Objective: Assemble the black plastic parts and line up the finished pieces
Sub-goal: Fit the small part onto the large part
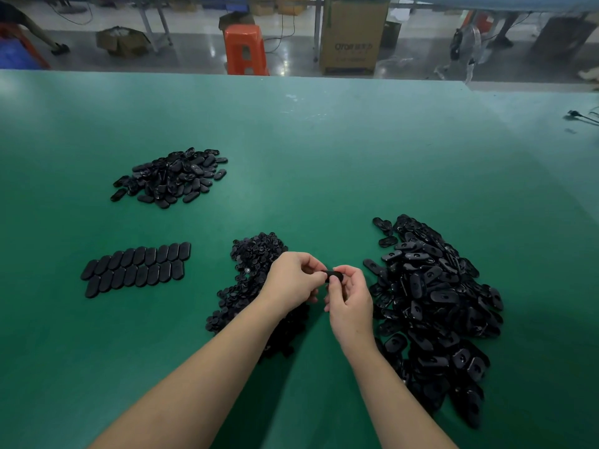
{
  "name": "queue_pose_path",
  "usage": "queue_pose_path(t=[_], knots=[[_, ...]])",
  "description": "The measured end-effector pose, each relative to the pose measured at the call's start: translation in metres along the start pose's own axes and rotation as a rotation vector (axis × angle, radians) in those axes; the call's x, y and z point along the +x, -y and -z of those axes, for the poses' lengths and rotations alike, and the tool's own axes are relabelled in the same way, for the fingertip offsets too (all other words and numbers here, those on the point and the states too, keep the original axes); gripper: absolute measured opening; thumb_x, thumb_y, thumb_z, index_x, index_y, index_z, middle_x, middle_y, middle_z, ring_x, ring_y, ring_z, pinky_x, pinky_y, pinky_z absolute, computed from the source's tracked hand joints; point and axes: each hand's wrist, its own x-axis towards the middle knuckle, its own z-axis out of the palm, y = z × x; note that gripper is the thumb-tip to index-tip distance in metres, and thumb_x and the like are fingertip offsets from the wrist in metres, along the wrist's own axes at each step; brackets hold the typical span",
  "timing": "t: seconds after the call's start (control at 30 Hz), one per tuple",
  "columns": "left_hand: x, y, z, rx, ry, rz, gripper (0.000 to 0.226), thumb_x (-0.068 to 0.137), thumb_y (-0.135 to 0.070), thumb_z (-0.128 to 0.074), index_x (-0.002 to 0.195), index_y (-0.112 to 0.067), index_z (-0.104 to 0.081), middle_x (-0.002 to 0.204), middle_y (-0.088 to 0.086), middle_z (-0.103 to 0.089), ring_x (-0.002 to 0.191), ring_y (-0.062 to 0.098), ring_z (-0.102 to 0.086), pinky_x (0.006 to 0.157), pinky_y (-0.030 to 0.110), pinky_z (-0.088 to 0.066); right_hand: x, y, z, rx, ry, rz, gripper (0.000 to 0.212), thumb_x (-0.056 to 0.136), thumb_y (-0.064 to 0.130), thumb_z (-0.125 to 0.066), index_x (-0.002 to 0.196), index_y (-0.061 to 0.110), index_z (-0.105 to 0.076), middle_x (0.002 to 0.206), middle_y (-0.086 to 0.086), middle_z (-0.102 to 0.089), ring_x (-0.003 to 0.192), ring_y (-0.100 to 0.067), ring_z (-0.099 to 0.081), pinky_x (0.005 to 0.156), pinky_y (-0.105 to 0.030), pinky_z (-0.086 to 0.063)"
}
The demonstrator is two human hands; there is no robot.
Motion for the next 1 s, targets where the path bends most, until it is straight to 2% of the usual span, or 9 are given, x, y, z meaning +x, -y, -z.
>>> queue_pose_path(t=[0.23,0.4,0.5,0.7,0.83,1.0], knots=[[-0.001,0.003,0.001,0.017,0.007,-0.011,0.003,0.087,-0.006,-0.071,0.085,-0.008,-0.072,0.057,0.002,-0.067,0.048,0.018,-0.06,0.055,0.037,-0.06,0.0,0.0,0.0,0.001,0.003,-0.002,0.016,0.101,0.014,-0.056,0.1,0.03,-0.055,0.083,0.001,-0.067,0.063,-0.013,-0.058,0.067,-0.048,-0.054],[-0.002,0.003,-0.002,0.032,-0.012,0.018,0.006,0.085,-0.007,-0.07,0.082,-0.011,-0.069,0.052,0.0,-0.064,0.044,0.017,-0.06,0.051,0.033,-0.058,0.0,-0.001,0.0,0.007,0.002,-0.003,0.017,0.102,0.016,-0.056,0.101,0.033,-0.055,0.087,0.002,-0.067,0.069,-0.014,-0.06,0.069,-0.044,-0.054],[-0.003,0.0,-0.006,0.076,-0.028,0.012,0.008,0.084,-0.012,-0.071,0.077,-0.015,-0.067,0.051,-0.003,-0.064,0.041,0.016,-0.062,0.047,0.025,-0.049,0.001,-0.002,0.0,0.01,-0.015,-0.006,0.016,0.102,0.017,-0.056,0.102,0.033,-0.055,0.091,0.001,-0.068,0.074,-0.016,-0.062,0.07,-0.044,-0.055],[-0.006,-0.001,-0.009,0.042,-0.049,0.029,0.009,0.082,-0.01,-0.075,0.075,-0.013,-0.068,0.063,-0.004,-0.064,0.043,0.013,-0.063,0.044,0.024,-0.051,0.001,-0.004,0.001,0.015,-0.019,-0.008,0.013,0.101,0.019,-0.058,0.1,0.031,-0.055,0.09,-0.003,-0.067,0.075,-0.02,-0.062,0.071,-0.046,-0.055],[-0.008,-0.003,-0.009,0.066,-0.047,0.013,0.008,0.083,-0.012,-0.075,0.077,-0.013,-0.069,0.069,-0.002,-0.065,0.045,0.016,-0.066,0.045,0.025,-0.052,0.002,-0.004,0.001,0.011,-0.016,-0.003,0.013,0.101,0.017,-0.058,0.1,0.03,-0.055,0.089,0.0,-0.068,0.076,-0.016,-0.064,0.069,-0.039,-0.054],[-0.012,-0.001,-0.006,0.182,-0.053,-0.059,0.006,0.09,-0.016,-0.069,0.085,-0.018,-0.071,0.075,-0.004,-0.071,0.047,0.016,-0.067,0.052,0.022,-0.054,0.001,-0.004,0.001,-0.04,-0.015,0.027,0.016,0.101,0.017,-0.058,0.098,0.032,-0.051,0.091,0.006,-0.064,0.079,-0.002,-0.061,0.068,-0.019,-0.047]])
